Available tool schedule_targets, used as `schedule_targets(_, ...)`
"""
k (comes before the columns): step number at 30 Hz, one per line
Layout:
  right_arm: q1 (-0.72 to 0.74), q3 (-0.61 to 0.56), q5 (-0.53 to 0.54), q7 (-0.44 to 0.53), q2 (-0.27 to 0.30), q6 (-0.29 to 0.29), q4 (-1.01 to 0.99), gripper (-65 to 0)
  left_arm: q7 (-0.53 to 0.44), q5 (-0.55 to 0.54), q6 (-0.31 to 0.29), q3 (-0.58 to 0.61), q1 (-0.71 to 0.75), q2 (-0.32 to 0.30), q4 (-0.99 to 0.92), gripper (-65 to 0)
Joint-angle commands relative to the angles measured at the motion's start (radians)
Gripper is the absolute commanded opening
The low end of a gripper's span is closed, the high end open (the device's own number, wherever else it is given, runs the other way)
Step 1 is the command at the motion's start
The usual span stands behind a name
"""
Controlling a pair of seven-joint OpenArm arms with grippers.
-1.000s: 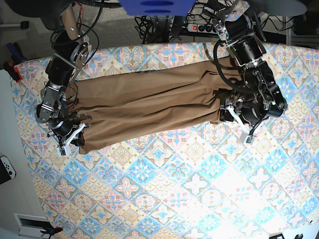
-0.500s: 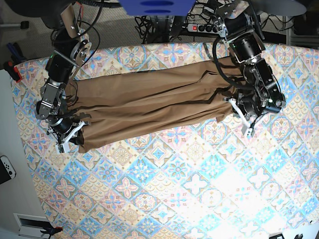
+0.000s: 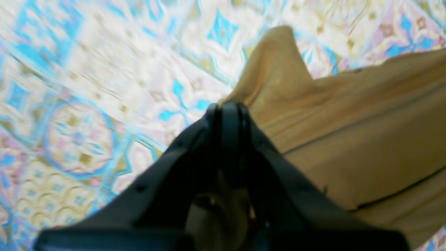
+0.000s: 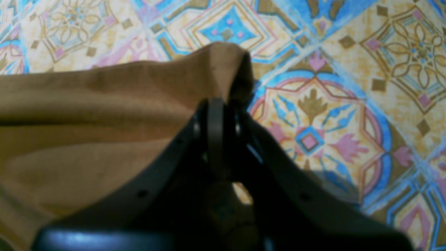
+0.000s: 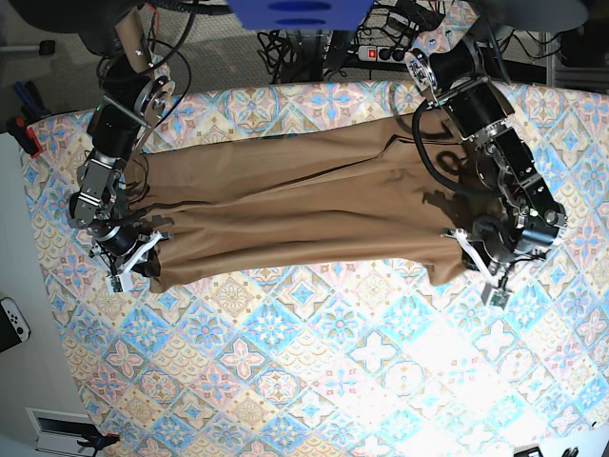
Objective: Layout the t-shirt on the table in an organized manner, then fold the t-shirt properly
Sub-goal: 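Lift the shirt with both grippers and fold it lengthwise toward the robot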
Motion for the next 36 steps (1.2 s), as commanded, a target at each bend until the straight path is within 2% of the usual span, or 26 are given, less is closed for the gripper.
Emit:
schedule_targets(1, -0.007, 0.002, -0.078, -0.093, 0.013, -0.013, -0.002, -65.0, -0.016, -0.007, 0.002, 0.007, -0.024, -0.009, 0.043, -65.0)
schedule_targets(5, -0.007, 0.004, -0.076, -0.093, 0.013, -0.013, -0.002, -65.0, -0.024, -0.005, 0.002, 0.114, 0.034, -0.023, 0.149, -65.0)
schedule_targets(9, -0.007, 0.004, -0.075, -0.093, 0.013, -0.013, -0.002, -65.0, -0.026, 0.001, 0.002, 0.238, 0.118, -0.073, 0.251, -65.0)
schedule_targets(11, -0.007, 0.004, -0.075, -0.095, 0.013, -0.013, -0.002, -65.0, -0.027, 0.002, 0.002, 0.263, 0.145, -0.086, 0.261, -65.0)
schedule_targets(16, -0.007, 0.033, -0.075, -0.093, 0.013, -0.013, 0.000, -65.0, -0.049, 0.030, 0.002, 0.264, 0.181, -0.087, 0.214, -65.0)
schedule_targets(20, -0.009, 0.123, -0.076, -0.099, 0.011, -0.013, 0.100, -65.0, -0.159, 0.084, 0.002, 0.271, 0.264, -0.087, 0.207, -65.0)
schedule_targets(24, -0.065, 0.136, -0.076, -0.101, 0.011, -0.013, 0.222, -65.0, -0.248, 0.128, 0.002, 0.269, 0.319, -0.087, 0.207, -65.0)
schedule_targets(28, -0.073, 0.137, -0.076, -0.101, 0.008, -0.013, 0.277, -65.0, -0.251, 0.137, 0.002, 0.264, 0.326, -0.087, 0.207, -65.0)
schedule_targets(36, -0.098, 0.133, -0.076, -0.101, -0.036, -0.013, 0.373, -65.0, -0.251, 0.137, 0.002, 0.261, 0.323, -0.087, 0.208, -65.0)
